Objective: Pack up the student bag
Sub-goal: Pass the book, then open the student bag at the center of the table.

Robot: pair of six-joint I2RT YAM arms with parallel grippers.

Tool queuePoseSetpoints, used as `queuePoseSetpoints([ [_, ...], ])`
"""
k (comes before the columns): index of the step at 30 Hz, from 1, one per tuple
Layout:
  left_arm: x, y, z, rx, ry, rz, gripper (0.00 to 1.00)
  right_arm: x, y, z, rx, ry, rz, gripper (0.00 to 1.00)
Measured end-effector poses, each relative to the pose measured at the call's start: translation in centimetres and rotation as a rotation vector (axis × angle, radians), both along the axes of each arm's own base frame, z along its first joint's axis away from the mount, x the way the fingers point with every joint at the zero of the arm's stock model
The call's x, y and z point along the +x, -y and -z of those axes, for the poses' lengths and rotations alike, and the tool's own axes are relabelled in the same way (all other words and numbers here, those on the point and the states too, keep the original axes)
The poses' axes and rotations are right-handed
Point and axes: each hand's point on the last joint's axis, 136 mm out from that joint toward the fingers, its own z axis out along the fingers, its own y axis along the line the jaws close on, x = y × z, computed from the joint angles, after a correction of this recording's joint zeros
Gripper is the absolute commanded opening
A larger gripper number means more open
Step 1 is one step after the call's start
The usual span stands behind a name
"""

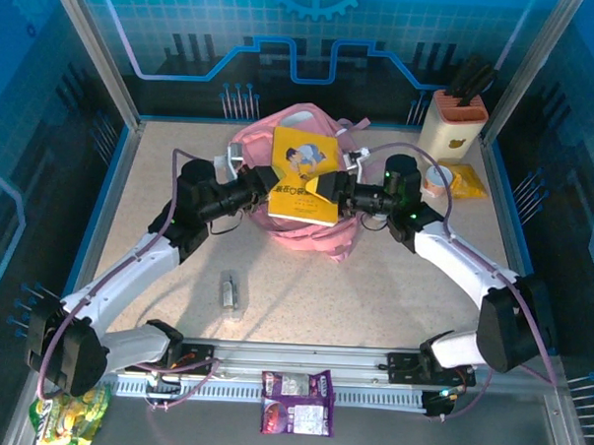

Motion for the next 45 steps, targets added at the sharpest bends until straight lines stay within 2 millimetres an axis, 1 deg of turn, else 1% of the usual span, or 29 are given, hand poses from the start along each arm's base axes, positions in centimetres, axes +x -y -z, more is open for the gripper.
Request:
queuePoseSetpoints([
  [2, -0.1, -0.3, 0.3, 0.031, 0.006, -0.013, 0.0, -0.3, 0.2, -1.0, 0.019, 0.021, -0.001, 0.64],
  [5, -0.2, -0.6, 0.4, 0.063, 0.018, -0.024, 0.0, -0.5, 0.3, -1.3, 0.019, 0.03, -0.004, 0.56],
  [9, -0.3, -0.9, 0.6, 0.093, 0.029, -0.03, 0.0, -0.6, 0.4, -0.5, -0.008, 0.017, -0.005, 0.43],
  [14, -0.3, -1.0, 1.4, 0.134, 0.023, -0.036, 0.0, -0.7, 0.7, 1.2, -0.064, -0.01, 0.0, 0.16],
  [16, -0.3, -1.1, 1.6, 0.147, 0.027, -0.037, 0.0, -0.7, 0.7, 1.4, -0.078, -0.008, -0.002, 0.08],
  [17, -0.3, -1.0, 1.6, 0.15, 0.03, -0.037, 0.04, -0.7, 0.7, 1.4, -0.084, -0.005, 0.0, 0.03],
  [18, -0.3, -1.1, 1.6, 0.153, 0.031, -0.037, 0.15, -0.7, 0.8, 1.4, -0.092, -0.001, 0.0, 0.0],
  [20, -0.4, -0.9, 1.6, 0.165, 0.044, -0.03, 0.38, -0.7, 0.9, 1.5, -0.109, 0.01, 0.002, 0.0],
  [21, -0.4, -1.0, 1.8, 0.181, 0.053, -0.028, 0.45, -0.7, 1.2, 1.5, -0.122, 0.018, 0.007, 0.0],
  [23, -0.3, -1.2, 2.1, 0.22, 0.071, -0.033, 0.52, -0.6, 2.2, 1.8, -0.154, 0.024, 0.036, 0.0],
  [27, -0.3, -1.6, 3.9, 0.356, 0.108, -0.016, 0.66, 0.0, 5.4, 3.0, -0.254, 0.016, 0.134, 0.0],
  [31, 0.7, -1.0, 6.1, 0.501, 0.134, 0.048, 0.72, -0.1, 8.8, 4.0, -0.35, 0.007, 0.222, 0.0],
  [33, 1.2, -0.2, 7.5, 0.579, 0.156, 0.1, 0.75, -0.3, 10.6, 4.4, -0.394, 0.004, 0.268, 0.0],
  [37, 1.8, 1.4, 10.3, 0.719, 0.215, 0.201, 0.76, -0.9, 13.8, 5.4, -0.465, -0.012, 0.349, 0.0],
  [41, 2.9, 3.6, 12.3, 0.847, 0.281, 0.299, 0.76, -1.6, 16.5, 7.6, -0.52, -0.071, 0.405, 0.0],
  [45, 4.0, 6.3, 13.8, 0.986, 0.377, 0.387, 0.77, -2.1, 18.5, 9.6, -0.55, -0.15, 0.441, 0.0],
])
